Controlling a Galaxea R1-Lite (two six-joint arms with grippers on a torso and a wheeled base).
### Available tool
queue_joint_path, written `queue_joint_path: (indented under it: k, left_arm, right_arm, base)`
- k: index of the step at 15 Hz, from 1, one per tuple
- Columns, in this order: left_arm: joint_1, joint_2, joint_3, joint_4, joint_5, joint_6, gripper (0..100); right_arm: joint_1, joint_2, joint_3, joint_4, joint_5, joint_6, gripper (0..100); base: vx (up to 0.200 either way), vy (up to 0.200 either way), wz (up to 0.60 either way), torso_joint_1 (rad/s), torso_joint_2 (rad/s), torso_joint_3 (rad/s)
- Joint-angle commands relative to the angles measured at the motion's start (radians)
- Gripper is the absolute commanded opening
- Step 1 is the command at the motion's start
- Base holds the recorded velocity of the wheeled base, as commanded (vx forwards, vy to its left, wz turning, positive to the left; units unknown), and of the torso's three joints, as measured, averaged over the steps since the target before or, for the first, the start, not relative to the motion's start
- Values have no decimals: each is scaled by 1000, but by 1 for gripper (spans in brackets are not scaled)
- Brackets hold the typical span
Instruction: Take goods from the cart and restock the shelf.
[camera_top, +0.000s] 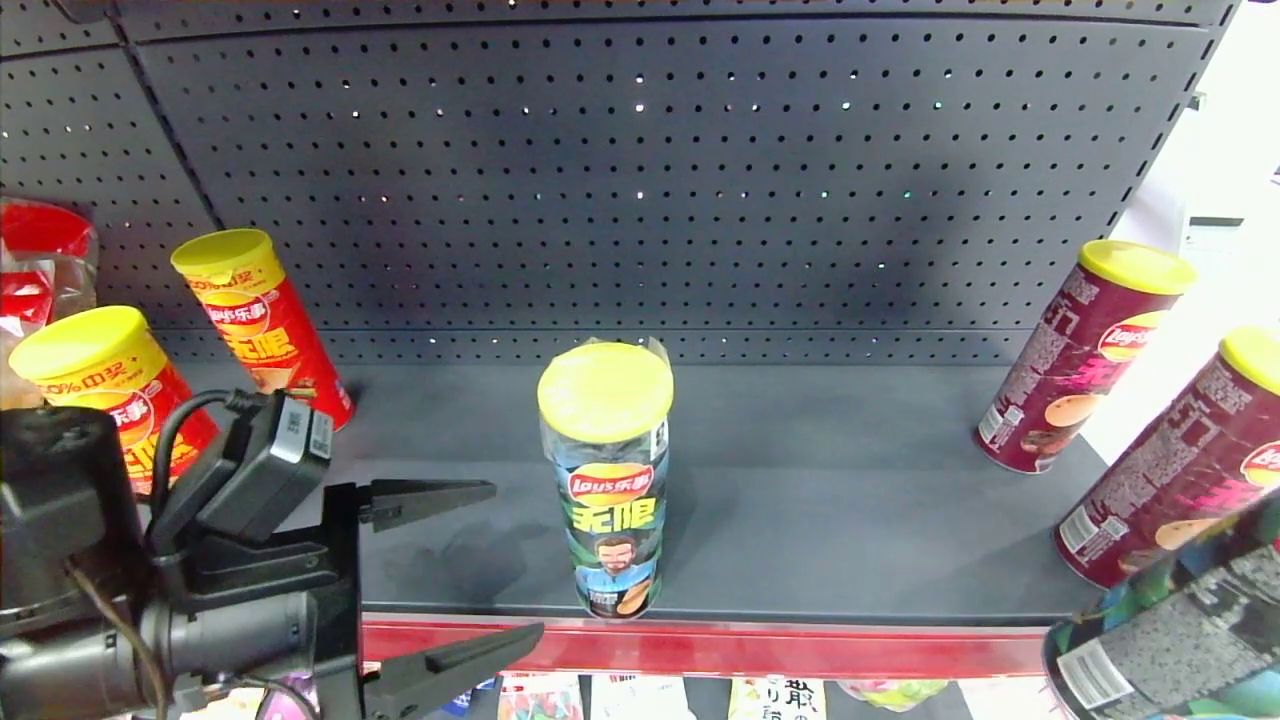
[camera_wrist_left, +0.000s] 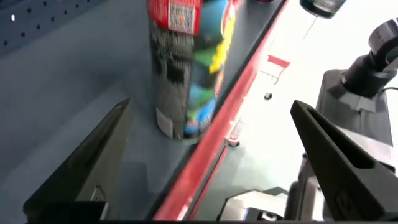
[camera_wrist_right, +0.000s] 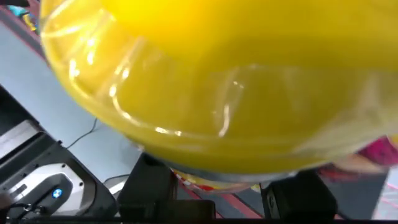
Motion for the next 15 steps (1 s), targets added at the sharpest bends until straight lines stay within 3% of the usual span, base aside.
queue_joint_path:
  k: [1, 8, 12, 15]
  left_arm:
    - [11, -103, 72, 6, 3, 0, 100]
    - [47, -226, 171, 35, 77, -4, 100]
    - [47, -232, 177, 46, 89, -6, 100]
    - [48, -235, 177, 69, 89, -6, 100]
  right_arm:
    - [95, 320, -127, -79, -15, 1, 0]
    - [204, 881, -384, -424, -46, 4, 0]
    - [269, 1077, -625, -455, -73, 7, 0]
    - [306, 1150, -700, -455, -75, 5, 0]
  base:
    - [0, 0, 0, 0, 0, 0]
    - [0, 0, 0, 0, 0, 0]
    - [0, 0, 0, 0, 0, 0]
    - [0, 0, 0, 0, 0, 0]
